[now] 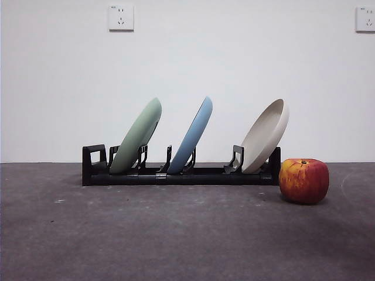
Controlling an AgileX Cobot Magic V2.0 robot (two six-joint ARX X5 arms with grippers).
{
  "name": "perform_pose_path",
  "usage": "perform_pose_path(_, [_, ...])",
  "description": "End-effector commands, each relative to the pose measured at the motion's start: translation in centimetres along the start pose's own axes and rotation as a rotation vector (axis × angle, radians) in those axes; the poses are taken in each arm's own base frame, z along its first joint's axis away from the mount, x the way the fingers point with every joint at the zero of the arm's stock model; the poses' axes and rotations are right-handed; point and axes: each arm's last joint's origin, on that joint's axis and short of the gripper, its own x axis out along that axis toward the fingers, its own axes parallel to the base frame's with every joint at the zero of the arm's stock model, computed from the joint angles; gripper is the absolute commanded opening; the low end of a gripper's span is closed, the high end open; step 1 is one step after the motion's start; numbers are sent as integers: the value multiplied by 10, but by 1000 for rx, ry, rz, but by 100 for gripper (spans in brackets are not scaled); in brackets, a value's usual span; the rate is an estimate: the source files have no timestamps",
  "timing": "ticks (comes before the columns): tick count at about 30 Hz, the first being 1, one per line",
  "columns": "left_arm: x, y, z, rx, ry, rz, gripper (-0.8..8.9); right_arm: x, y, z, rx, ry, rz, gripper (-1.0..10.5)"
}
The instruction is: Take the green plate from the plate rack,put the plate on the table,take the apple from the table,put the apple in the plate
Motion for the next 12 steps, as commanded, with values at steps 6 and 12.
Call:
perform_pose_path(6, [-4,-8,11,-153,40,-146,-7,-8,14,26,153,-49,68,-12])
perform_pose_path(12, [-13,-20,44,-144,18,-184,-7,-17,33,63,136,-58,131,-12])
